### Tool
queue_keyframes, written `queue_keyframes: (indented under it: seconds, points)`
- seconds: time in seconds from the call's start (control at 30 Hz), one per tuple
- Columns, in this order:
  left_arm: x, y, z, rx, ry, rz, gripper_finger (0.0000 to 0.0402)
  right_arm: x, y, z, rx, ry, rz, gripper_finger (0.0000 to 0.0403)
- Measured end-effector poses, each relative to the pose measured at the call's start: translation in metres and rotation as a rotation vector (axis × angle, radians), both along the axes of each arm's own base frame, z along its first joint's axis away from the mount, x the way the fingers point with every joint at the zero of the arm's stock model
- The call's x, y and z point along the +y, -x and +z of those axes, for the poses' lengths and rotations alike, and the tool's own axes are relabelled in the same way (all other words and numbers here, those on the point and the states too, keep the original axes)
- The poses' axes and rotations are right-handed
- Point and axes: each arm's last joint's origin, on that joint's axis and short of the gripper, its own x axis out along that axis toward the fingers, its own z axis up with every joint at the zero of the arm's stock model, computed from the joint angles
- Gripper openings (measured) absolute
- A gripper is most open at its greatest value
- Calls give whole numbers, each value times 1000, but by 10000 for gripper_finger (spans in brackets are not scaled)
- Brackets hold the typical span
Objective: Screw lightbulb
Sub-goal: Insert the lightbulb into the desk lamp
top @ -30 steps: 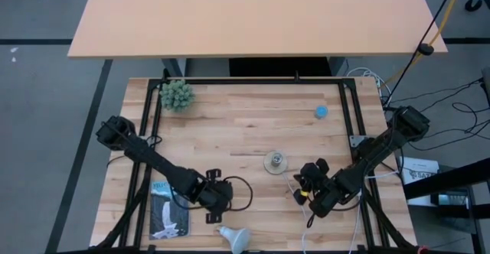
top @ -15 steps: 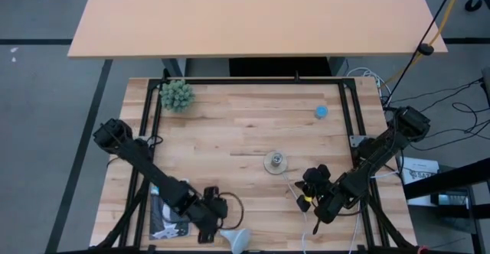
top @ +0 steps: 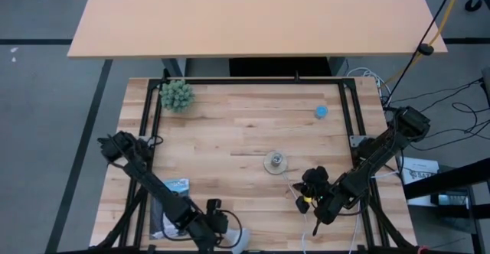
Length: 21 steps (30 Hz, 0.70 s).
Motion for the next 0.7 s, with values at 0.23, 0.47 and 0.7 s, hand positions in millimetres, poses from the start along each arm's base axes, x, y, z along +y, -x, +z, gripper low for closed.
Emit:
queue_keyframes:
  seconds: [0.23,0.47,0.7]
  points:
    - [3,-11,-4,-49,-9,-32,241,0,0,0,-2,-1,1,0]
    - [1,-28,-37,-76,-31,-36,240,0,0,0,4,7,1,0]
    - [43,-59,-38,-73,-17,175,167,0,0,0,11,25,21,0]
